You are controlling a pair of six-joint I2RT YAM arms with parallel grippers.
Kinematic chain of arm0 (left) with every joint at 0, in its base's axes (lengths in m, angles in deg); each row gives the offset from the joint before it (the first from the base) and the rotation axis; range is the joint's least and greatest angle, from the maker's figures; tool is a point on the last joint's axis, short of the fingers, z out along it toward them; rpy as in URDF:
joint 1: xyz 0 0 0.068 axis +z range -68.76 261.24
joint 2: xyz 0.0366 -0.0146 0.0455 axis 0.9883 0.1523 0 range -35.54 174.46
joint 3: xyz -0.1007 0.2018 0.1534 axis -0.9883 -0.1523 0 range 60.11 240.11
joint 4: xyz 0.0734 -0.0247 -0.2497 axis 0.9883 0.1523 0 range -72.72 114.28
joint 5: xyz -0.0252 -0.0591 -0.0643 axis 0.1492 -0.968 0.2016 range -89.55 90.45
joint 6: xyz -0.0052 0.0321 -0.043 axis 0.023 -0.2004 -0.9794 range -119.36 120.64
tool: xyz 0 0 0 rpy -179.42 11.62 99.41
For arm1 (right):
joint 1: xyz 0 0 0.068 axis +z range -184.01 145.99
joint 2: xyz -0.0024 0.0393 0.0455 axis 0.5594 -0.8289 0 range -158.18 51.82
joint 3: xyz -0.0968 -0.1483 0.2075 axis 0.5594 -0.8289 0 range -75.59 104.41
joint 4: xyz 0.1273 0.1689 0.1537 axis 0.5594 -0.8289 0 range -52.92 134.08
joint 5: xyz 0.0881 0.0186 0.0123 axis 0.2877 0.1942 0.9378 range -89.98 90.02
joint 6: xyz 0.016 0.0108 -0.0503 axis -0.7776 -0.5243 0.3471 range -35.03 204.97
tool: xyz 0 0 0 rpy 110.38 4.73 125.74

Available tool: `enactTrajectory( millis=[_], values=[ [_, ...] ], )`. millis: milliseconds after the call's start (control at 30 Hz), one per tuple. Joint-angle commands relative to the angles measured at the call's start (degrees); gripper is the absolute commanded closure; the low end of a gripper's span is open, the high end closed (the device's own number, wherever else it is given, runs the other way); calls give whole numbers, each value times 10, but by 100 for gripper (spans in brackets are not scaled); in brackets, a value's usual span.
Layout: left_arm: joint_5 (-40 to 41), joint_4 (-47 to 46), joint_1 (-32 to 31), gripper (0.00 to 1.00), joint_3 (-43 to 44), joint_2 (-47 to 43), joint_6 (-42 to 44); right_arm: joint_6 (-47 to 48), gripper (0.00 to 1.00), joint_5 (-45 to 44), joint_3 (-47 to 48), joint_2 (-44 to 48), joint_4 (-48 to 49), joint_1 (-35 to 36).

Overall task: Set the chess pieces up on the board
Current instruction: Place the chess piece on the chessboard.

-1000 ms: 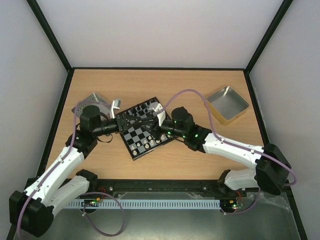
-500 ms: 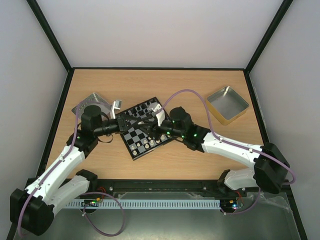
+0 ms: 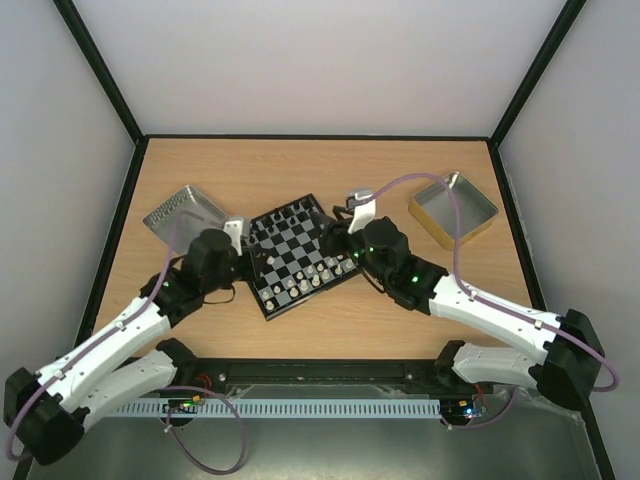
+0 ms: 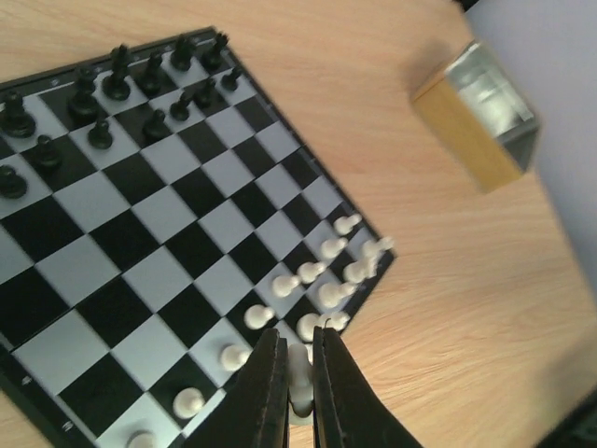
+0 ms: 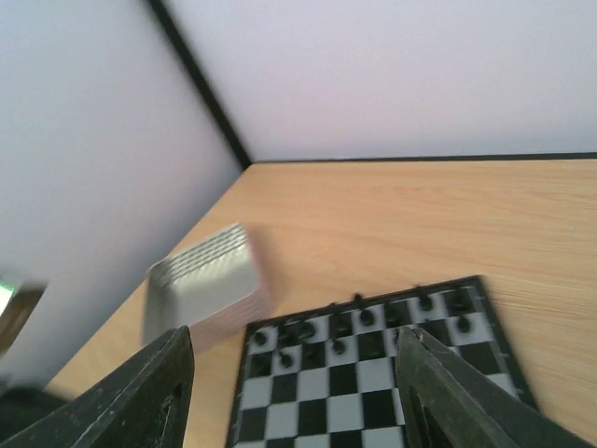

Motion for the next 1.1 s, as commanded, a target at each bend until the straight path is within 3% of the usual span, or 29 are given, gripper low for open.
enactTrajectory(
  millis=[0,200,333,667,1067],
  values=[
    [222,55,-98,98,13,30,6,-65,41,-177,-3,23,-51,0],
    [321,52,-235,98,10,90,-22,-87,37,-221,-17,37,-61,0],
    [344,38,-276,98,-6,133,-38,-93,37,-223,-21,33,-64,0],
    [331,-48,-298,98,-66,181,-50,-96,34,-226,-28,27,-66,0],
    [324,-83,-298,97,-89,210,-46,-97,32,-226,-25,14,-66,1]
  ],
)
